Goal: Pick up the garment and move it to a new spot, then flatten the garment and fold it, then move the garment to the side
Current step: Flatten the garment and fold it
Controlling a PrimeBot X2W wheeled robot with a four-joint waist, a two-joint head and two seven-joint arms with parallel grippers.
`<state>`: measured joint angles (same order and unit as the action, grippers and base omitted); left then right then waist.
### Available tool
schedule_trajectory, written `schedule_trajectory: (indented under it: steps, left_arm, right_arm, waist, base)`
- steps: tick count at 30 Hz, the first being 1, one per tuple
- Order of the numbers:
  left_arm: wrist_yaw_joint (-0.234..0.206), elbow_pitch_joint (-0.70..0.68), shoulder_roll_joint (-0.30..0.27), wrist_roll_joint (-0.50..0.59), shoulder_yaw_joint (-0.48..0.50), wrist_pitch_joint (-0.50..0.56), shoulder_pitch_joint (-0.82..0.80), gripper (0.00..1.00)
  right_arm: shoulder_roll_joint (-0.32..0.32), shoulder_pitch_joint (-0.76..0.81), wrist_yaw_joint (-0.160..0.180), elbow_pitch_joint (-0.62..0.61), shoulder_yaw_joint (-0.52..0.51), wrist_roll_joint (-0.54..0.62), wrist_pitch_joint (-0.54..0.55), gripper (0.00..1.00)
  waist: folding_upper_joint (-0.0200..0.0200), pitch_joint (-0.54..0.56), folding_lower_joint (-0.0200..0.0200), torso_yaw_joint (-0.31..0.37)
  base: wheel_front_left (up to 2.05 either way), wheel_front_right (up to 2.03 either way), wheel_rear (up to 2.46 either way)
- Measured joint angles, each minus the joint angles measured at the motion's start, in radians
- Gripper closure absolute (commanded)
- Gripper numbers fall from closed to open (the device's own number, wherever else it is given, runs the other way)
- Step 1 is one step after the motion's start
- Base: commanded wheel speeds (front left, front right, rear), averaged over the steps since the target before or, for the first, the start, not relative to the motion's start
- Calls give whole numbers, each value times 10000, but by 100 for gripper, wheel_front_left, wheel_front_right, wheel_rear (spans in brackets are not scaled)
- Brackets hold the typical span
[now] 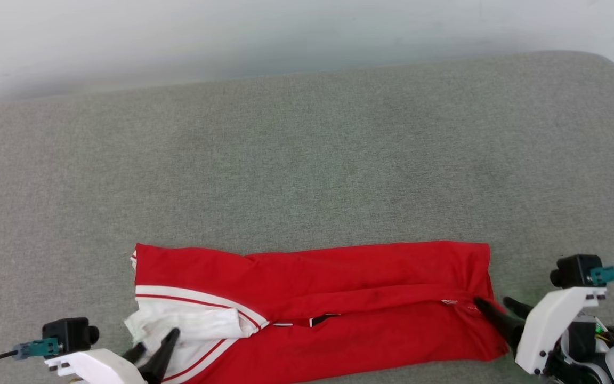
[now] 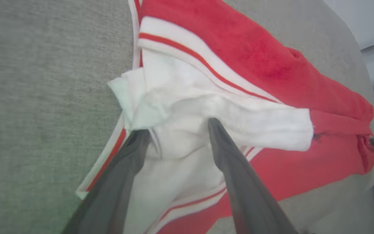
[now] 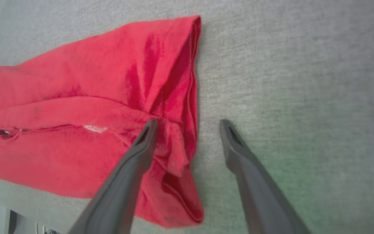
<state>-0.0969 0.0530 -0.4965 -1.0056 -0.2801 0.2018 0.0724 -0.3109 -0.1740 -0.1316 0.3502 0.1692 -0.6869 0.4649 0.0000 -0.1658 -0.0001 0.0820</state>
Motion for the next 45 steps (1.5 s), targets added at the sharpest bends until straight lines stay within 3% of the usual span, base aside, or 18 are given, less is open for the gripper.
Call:
schedule_trajectory:
  steps: [8,15,22,25,29,35,36,37,38,45]
  left_arm:
    - [-130,-554,-40,1565,167,-2019,-449,0]
    - [-600,-1367,54,3068,54,-3494,-1069,0]
    - [-1147,-1992,339,4351,-198,-4276,-1558,0]
    - [-1319,-2291,464,4679,-249,-4385,-1704,0]
    - [-1453,-2625,671,5001,-332,-4485,-1955,0]
    - [-1499,-2583,777,5033,-362,-4516,-2004,0]
    - [-1499,-2556,777,5033,-360,-4518,-2003,0]
    - [-1507,-2537,775,5041,-351,-4518,-2003,0]
    - [-1509,-2522,773,5053,-345,-4521,-2002,0]
    - [-1697,-2414,543,5177,-240,-4468,-1779,0]
  right_arm:
    - [-71,549,8,-1486,-838,502,-529,0]
    - [-416,574,8,-2533,-2010,809,769,0]
    - [-518,603,8,-3340,-2127,1287,2374,0]
    - [-316,675,8,-3329,-2015,1363,2755,0]
    - [75,662,8,-2439,-1896,1313,2895,0]
    - [113,546,29,-1941,-1791,1030,2851,0]
    - [104,532,31,-1919,-1772,972,2892,15]
    - [75,509,31,-1914,-1722,966,2928,62]
    - [73,504,36,-1912,-1674,945,2932,100]
    - [96,385,23,-2059,-1229,851,2955,100]
  waist:
    - [0,338,0,41]
    - [0,320,0,-108]
    - [0,110,0,-567]
    - [0,-88,0,-777]
    - [0,-577,1,-1226]
    - [0,-888,1,-1563]
    - [0,-897,1,-1584]
    - [0,-886,1,-1584]
    - [0,-868,1,-1574]
    - [0,-450,1,-1310]
  base:
    - [0,0,0]
    - [0,0,0]
    - [0,0,0]
    - [0,0,0]
    - [0,0,0]
    - [0,0,0]
    - [0,0,0]
    - [0,0,0]
    - [0,0,0]
    - [0,0,0]
